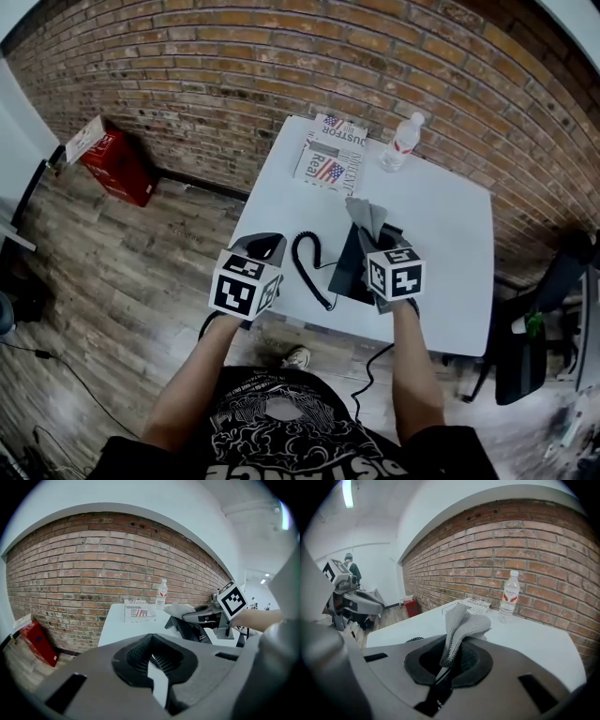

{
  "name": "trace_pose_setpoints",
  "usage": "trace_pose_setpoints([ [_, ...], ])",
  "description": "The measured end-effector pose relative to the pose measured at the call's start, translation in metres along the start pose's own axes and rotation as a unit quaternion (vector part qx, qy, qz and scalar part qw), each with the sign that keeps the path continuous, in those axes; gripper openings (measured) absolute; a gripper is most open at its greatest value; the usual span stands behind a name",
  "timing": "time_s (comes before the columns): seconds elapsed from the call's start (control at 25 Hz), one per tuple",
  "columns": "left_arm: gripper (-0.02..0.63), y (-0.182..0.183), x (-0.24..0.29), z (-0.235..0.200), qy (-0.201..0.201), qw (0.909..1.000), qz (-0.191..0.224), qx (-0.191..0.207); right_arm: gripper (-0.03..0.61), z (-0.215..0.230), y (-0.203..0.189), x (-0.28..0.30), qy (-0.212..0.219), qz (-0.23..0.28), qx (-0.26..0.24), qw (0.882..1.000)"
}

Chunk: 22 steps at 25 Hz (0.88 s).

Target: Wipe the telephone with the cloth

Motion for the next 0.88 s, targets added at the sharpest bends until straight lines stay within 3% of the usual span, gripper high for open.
trace_pose_setpoints([
  [0.88, 0.006, -0.013, -0.023, 0.004, -0.031, 0.9995, -0.002, 0.007, 0.012, -0.043, -0.038, -0.025, -0.029, -0.033, 0.035, 0.998],
])
Point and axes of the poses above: the fingertips, and each gripper's own axes: x forward along the fingers, z to its right, y out of its top, the point moved 7 cm from there along -x, backward along the fingers, and after that the axes turned 11 degrees about z, right-handed, at the moved point
